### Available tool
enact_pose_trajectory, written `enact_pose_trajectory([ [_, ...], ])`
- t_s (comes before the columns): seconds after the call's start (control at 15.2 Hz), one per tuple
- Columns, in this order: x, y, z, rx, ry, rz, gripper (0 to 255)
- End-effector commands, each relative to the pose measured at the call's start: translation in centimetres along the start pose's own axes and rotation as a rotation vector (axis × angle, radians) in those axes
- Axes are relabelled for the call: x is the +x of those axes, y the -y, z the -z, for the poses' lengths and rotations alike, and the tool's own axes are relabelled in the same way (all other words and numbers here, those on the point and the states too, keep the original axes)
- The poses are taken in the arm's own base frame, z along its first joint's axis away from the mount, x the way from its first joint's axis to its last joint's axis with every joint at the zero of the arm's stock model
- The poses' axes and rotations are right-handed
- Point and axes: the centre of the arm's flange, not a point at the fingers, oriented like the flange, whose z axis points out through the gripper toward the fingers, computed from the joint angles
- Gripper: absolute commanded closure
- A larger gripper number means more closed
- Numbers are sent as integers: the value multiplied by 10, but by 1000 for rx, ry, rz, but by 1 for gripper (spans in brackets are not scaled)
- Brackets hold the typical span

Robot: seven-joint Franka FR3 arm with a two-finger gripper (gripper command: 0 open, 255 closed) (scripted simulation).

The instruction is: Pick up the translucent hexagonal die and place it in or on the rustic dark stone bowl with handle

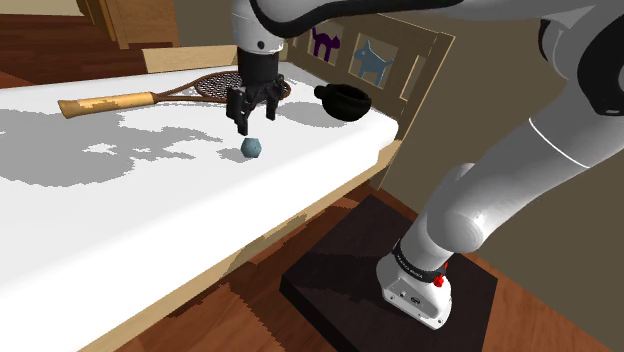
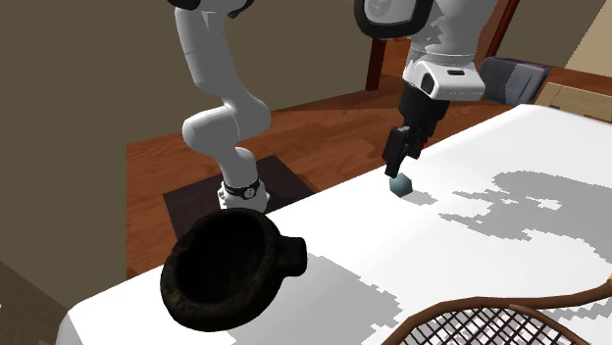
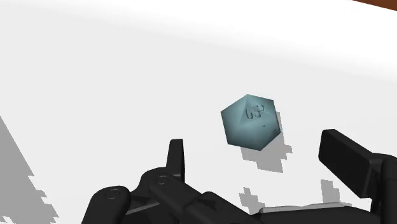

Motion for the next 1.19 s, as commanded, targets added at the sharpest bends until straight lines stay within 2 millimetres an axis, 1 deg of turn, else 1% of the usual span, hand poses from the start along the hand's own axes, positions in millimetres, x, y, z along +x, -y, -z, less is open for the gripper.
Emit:
enact_pose_trajectory([
  [0.0,12,13,-7,8,5,1,0],
  [0.4,11,13,-39,8,5,1,0],
  [0.46,11,13,-47,8,5,1,0],
  [0.99,11,13,-47,8,5,1,0],
  [1.06,11,13,-47,8,5,1,255],
  [1.12,11,13,-47,8,5,1,255],
])
